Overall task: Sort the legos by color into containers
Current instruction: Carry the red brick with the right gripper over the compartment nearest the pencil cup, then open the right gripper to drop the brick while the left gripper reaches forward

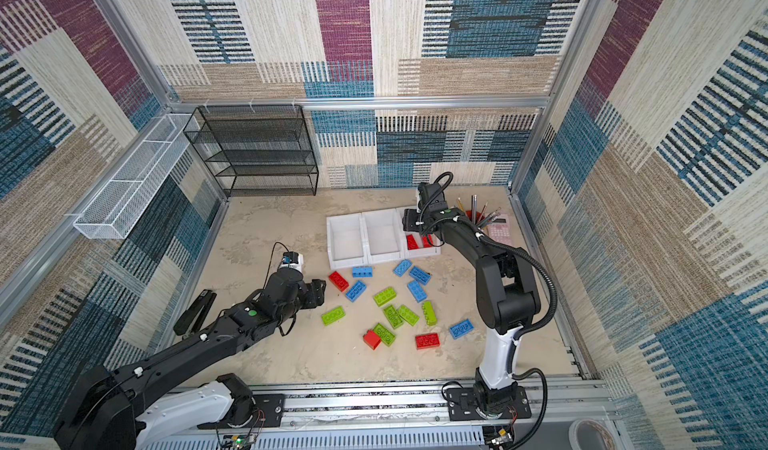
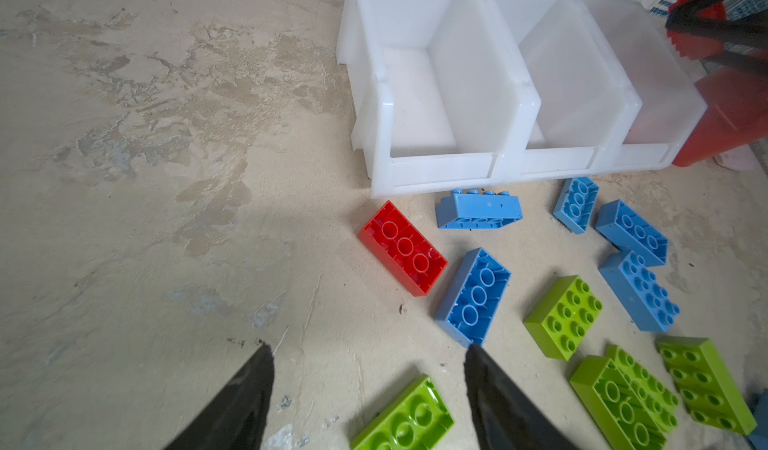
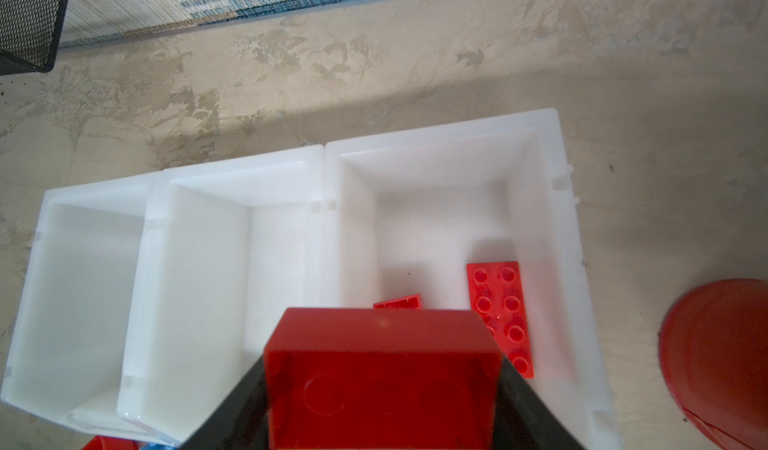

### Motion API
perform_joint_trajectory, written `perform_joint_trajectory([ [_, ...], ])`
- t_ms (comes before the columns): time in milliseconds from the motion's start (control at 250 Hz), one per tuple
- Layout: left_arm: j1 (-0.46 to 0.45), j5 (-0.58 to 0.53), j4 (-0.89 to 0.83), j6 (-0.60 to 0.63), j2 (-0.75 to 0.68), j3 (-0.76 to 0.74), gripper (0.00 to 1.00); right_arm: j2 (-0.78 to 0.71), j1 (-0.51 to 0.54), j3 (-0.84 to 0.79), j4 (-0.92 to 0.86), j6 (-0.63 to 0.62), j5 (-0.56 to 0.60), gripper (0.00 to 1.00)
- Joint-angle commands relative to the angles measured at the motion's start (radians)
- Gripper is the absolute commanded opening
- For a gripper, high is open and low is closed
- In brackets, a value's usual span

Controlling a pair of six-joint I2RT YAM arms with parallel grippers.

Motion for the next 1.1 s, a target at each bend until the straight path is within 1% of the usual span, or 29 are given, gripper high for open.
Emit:
perform_joint_trajectory([
  [0,0.002,0.014,0.0,0.001,0.007,0.015,0.73,0.009,-0.003,0.016,0.044,0.007,-0.009,0.66],
  [168,0.004,0.018,-0.001,0.003,0.014,0.02,0.74,0.004,-0.003,0.031,0.043,0.004,-0.011,0.77],
  [244,0.005,0.015,-0.007,0.001,0.015,0.021,0.74,-0.007,-0.002,0.032,0.047,-0.001,-0.014,0.84],
  [356,0.006,0.017,-0.005,0.0,0.016,0.019,0.74,-0.03,-0.002,0.033,0.048,-0.006,-0.018,0.87],
  [512,0.008,0.022,-0.013,0.005,0.043,0.039,0.74,-0.088,0.0,-0.001,0.072,-0.014,-0.059,0.87],
  [572,0.008,0.026,-0.028,0.007,0.067,0.056,0.75,-0.129,0.011,-0.032,0.093,-0.022,-0.049,0.87],
  [720,0.008,0.033,-0.091,0.005,0.148,0.126,0.75,-0.244,0.074,-0.139,0.163,-0.046,-0.003,0.87],
  [792,0.009,0.041,-0.136,-0.002,0.188,0.166,0.75,-0.309,0.122,-0.21,0.216,-0.048,0.042,0.87],
  [972,0.007,0.044,-0.238,-0.055,0.308,0.263,0.75,-0.473,0.29,-0.47,0.422,-0.056,0.219,0.89],
  [1096,0.007,0.081,-0.226,-0.092,0.396,0.3,0.76,-0.557,0.307,-0.621,0.525,-0.039,0.243,0.9],
])
